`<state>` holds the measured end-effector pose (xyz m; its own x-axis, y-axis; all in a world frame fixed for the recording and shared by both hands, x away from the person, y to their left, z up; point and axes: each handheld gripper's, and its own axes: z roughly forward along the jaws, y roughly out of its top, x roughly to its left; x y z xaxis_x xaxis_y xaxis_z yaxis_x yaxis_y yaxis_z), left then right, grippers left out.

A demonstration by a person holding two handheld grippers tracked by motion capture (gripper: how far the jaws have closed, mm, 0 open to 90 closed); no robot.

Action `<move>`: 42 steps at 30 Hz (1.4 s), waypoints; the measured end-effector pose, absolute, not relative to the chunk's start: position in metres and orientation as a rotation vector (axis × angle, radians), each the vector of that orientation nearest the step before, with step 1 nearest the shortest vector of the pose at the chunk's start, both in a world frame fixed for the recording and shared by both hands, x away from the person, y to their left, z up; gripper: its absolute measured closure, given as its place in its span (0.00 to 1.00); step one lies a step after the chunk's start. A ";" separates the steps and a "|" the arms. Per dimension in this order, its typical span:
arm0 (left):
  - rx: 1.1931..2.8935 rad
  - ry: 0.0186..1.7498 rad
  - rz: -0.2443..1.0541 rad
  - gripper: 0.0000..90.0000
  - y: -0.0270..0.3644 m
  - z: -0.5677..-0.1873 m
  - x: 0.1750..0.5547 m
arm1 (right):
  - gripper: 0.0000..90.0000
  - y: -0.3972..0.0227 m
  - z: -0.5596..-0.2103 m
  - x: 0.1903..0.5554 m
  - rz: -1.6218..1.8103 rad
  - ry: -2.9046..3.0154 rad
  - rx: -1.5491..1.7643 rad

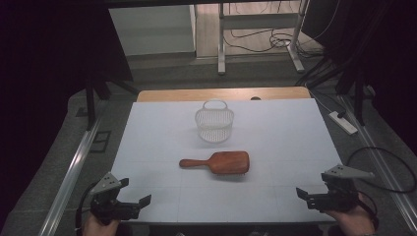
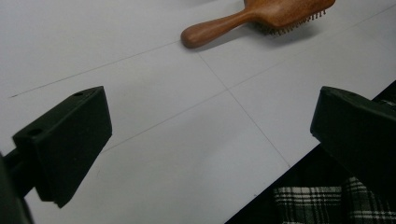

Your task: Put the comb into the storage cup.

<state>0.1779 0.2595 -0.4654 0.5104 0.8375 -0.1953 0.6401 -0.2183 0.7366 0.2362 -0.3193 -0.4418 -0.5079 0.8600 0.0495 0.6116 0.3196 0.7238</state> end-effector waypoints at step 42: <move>2.017 1.111 0.245 0.00 0.240 -0.463 0.210 | 0.00 -0.318 -0.443 0.238 0.993 2.289 1.301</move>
